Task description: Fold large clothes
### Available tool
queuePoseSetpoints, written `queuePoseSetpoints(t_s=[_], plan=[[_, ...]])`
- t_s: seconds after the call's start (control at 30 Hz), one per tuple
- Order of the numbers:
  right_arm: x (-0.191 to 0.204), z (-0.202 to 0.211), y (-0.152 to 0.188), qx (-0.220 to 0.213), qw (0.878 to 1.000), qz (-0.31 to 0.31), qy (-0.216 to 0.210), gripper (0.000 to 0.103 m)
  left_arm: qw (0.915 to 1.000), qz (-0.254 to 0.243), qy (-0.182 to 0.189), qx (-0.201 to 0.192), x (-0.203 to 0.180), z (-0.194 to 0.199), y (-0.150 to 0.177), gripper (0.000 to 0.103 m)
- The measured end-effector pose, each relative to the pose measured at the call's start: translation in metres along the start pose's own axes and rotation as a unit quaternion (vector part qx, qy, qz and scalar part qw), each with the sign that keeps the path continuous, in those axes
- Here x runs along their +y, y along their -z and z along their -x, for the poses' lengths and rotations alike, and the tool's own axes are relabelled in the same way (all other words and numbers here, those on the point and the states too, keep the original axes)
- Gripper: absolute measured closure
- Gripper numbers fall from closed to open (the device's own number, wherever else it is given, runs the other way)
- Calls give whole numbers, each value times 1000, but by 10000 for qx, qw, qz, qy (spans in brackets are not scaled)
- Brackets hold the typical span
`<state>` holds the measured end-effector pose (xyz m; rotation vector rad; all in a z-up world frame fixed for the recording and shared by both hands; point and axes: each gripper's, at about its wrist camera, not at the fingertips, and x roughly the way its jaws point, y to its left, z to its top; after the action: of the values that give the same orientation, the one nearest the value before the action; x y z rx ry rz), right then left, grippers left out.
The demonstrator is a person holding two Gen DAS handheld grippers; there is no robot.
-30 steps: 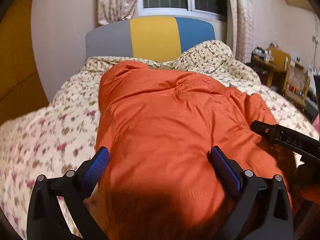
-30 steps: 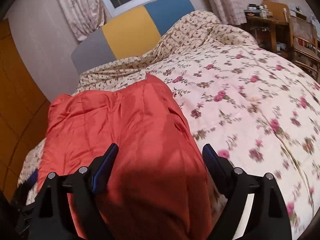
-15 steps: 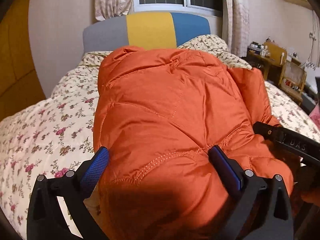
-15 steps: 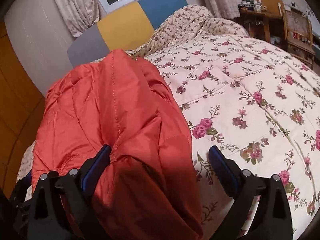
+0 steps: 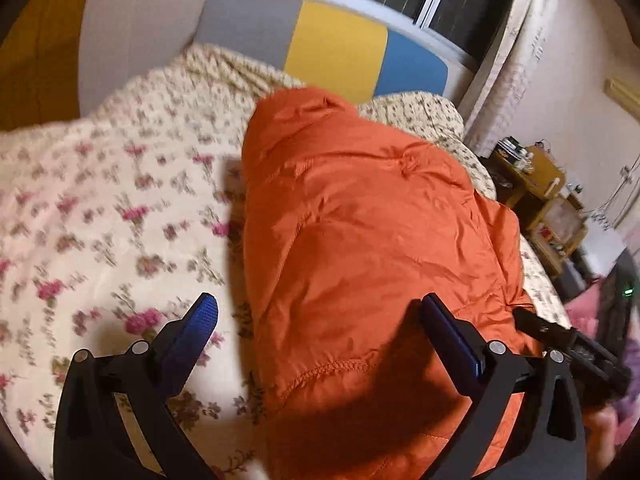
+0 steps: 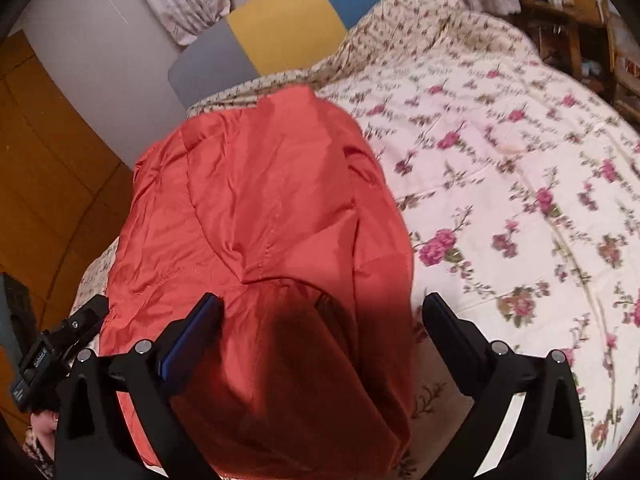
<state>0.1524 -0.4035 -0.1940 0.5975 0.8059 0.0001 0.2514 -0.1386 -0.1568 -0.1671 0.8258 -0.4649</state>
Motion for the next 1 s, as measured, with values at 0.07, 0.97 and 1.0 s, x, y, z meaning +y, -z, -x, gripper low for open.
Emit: queuePoseSetpoints(t_s=[0.07, 0.97, 1.0], plan=[[-3, -6, -3, 128, 9999, -49, -103, 3, 9992, 155, 304, 213, 5, -3, -1, 3], [-17, -59, -17, 961, 9856, -188, -1378, 7, 9940, -220, 736, 783, -6, -31, 7, 3], [-14, -58, -18, 925, 9852, -153, -1432, 9, 9939, -337, 687, 790, -11, -31, 7, 3]])
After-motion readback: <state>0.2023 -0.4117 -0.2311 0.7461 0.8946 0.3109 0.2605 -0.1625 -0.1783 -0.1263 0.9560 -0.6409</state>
